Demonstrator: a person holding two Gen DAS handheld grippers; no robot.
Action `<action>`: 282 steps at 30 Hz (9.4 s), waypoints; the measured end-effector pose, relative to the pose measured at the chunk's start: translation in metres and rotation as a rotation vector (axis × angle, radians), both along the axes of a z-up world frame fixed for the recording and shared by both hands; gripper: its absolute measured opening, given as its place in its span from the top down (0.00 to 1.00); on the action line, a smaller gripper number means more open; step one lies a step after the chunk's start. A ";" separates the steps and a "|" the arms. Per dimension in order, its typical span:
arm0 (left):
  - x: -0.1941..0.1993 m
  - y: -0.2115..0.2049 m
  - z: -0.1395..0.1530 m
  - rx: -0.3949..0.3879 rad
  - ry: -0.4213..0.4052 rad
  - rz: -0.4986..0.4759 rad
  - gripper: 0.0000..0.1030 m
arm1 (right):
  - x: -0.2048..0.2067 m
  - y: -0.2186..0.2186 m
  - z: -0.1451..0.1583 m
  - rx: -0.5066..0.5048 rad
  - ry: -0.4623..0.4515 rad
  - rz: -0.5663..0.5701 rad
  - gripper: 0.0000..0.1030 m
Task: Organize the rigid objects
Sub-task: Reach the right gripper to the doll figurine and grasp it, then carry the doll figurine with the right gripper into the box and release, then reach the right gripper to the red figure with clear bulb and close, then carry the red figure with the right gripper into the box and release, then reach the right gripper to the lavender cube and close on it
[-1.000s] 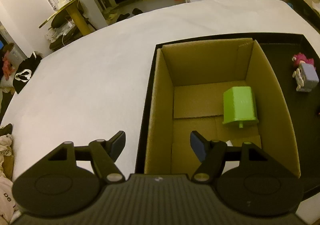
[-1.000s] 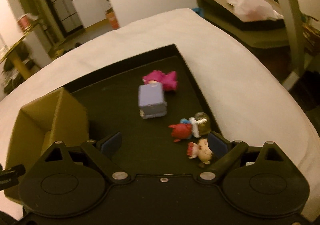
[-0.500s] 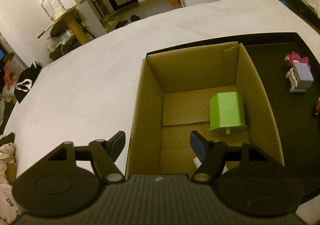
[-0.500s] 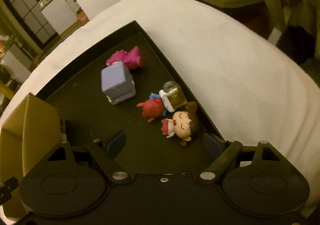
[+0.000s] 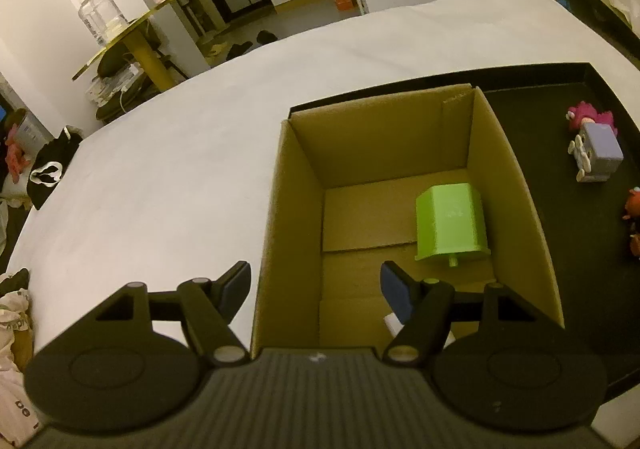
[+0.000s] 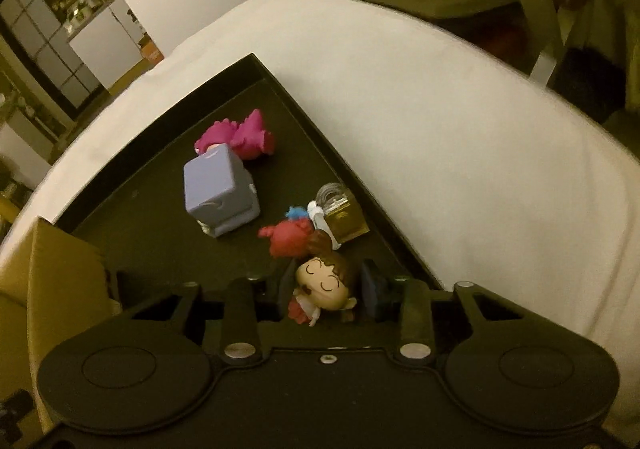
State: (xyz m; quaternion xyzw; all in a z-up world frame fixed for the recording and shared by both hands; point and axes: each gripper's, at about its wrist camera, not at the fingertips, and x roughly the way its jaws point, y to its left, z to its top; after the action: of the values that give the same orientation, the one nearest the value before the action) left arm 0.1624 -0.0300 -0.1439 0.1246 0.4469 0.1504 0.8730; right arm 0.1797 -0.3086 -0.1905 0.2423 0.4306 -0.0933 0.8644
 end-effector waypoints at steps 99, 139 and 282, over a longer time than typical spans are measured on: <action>-0.002 0.078 -0.008 -0.349 0.049 0.033 0.89 | -0.022 0.179 0.101 -0.340 -0.351 0.641 0.46; 0.030 0.030 0.000 -0.108 0.070 0.055 0.43 | 0.011 0.058 0.045 -0.151 -0.086 0.210 0.30; 0.025 0.046 0.009 -0.150 0.077 0.055 0.53 | 0.010 0.089 0.061 -0.081 -0.241 0.348 0.33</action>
State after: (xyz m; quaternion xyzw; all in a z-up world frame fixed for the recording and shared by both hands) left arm 0.1876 0.0159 -0.1353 0.0522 0.4932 0.1353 0.8578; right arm 0.1902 -0.2193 -0.1293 0.1389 0.3552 0.0697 0.9218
